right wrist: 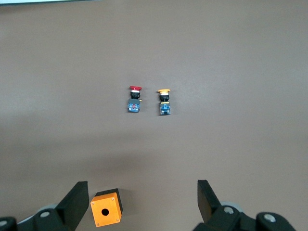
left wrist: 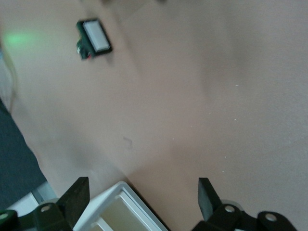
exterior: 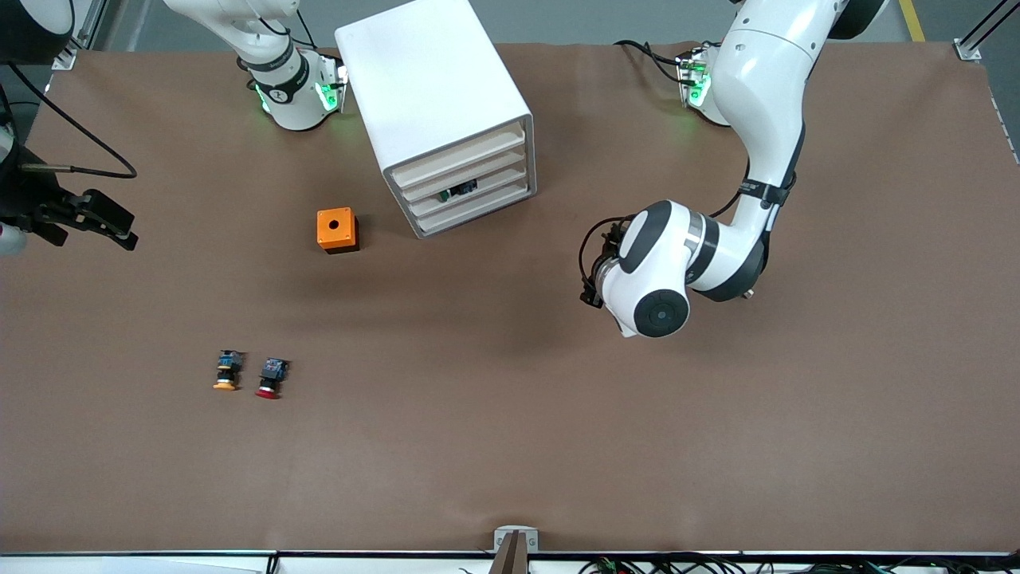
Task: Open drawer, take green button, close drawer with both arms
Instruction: 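Reach the left gripper to the cabinet drawer front and grip it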
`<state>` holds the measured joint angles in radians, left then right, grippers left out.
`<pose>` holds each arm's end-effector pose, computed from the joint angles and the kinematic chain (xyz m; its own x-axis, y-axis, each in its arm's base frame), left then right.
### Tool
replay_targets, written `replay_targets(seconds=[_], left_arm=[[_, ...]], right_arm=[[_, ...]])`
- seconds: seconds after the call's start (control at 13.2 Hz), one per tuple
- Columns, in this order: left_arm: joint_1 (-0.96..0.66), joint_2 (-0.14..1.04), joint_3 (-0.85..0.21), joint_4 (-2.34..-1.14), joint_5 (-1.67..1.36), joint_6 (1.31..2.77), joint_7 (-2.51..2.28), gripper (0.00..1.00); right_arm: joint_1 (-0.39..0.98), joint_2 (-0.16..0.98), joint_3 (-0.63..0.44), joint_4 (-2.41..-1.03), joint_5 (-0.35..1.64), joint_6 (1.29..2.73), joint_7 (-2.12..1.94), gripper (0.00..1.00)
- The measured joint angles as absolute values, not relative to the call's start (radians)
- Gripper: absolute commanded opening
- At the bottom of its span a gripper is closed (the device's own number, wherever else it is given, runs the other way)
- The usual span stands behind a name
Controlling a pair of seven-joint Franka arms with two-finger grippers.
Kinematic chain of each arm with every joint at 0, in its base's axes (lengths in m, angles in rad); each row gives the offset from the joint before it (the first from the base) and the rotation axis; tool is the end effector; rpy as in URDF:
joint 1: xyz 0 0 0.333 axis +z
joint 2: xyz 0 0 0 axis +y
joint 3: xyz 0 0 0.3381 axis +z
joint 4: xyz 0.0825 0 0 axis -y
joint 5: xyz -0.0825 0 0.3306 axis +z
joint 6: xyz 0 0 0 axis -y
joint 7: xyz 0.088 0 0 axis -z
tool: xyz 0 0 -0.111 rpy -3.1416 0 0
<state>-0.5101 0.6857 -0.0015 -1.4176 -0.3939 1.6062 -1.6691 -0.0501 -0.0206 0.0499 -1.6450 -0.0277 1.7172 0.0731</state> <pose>0.5320 -0.3459 0.3133 0.2046 0.9371 -0.2829 0.7957 -0.3275 -0.5094 0.5080 -0.0025 0.6351 0.9931 -0.0691 0.0944 -0.0715 -0.9972 0.0219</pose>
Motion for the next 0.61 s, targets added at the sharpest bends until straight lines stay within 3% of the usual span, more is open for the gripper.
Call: replay_targets(seconds=[0.61], left_arm=[[-0.511, 0.754, -0.001, -1.426, -0.562, 1.561, -1.935, 0.92]], right_arm=[[-0.050, -0.021, 0.051, -1.645, -0.028, 1.709, 0.073, 1.00]])
